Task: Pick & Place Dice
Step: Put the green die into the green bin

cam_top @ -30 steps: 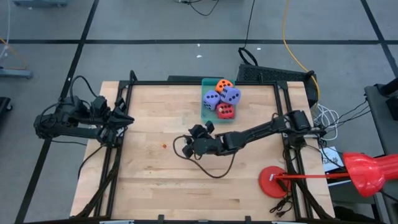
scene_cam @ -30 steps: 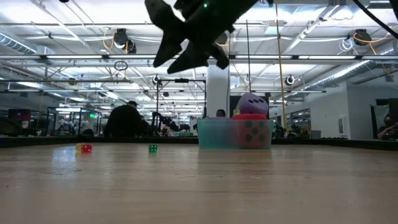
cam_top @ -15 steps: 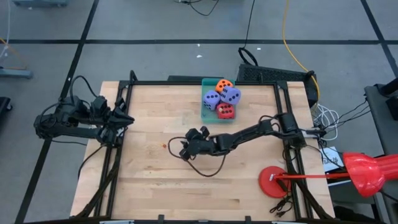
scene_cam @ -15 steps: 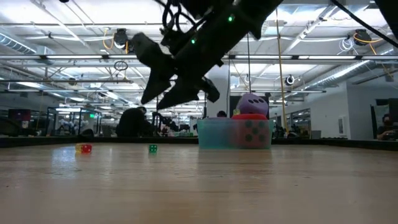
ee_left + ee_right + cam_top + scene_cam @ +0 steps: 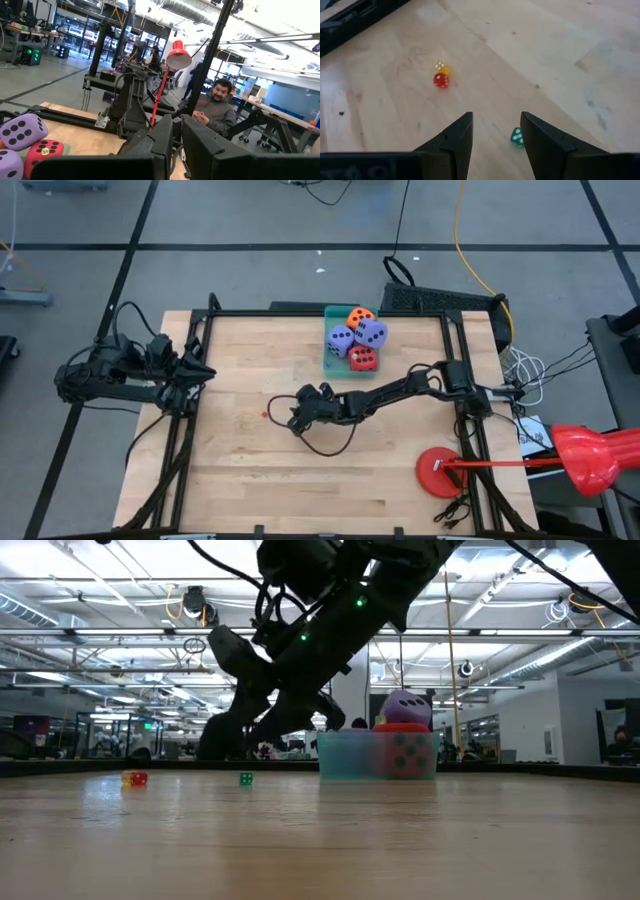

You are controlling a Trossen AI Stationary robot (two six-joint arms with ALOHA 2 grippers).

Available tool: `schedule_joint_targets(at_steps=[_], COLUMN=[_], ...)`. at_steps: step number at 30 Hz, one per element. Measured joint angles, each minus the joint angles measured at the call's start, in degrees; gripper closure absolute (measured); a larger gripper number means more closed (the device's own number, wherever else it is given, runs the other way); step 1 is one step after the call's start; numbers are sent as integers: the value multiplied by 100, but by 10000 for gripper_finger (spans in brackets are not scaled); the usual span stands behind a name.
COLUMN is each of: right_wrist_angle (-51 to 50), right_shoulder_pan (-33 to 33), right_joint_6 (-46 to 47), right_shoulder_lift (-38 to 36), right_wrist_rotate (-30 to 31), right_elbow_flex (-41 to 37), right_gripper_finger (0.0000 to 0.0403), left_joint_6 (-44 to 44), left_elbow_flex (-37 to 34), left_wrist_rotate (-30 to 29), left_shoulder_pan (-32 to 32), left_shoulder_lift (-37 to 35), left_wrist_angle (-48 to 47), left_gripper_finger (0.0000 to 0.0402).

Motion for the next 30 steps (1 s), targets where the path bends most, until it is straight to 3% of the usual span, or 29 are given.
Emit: schedule_joint_targets(at_steps=[11, 18, 30], right_wrist_angle=[-35, 471, 233], right_shoulder_pan=[-179, -175, -175], right_joint_6=[27, 30, 27], right_shoulder_lift=[240, 433, 431], right_wrist_rotate=[-16, -620, -610], right_elbow_flex=[-15, 1, -4], right_gripper_finger=[245, 245, 245], left_joint_6=[2, 0, 0], left_elbow_flex=[0, 0, 0], left_wrist_rotate=[0, 0, -1], left_shoulder_pan=[-2, -2, 0], left_shoulder_lift=[0, 2, 1], left_wrist_angle=[-1, -1, 1], left_gripper_finger=[355, 355, 355])
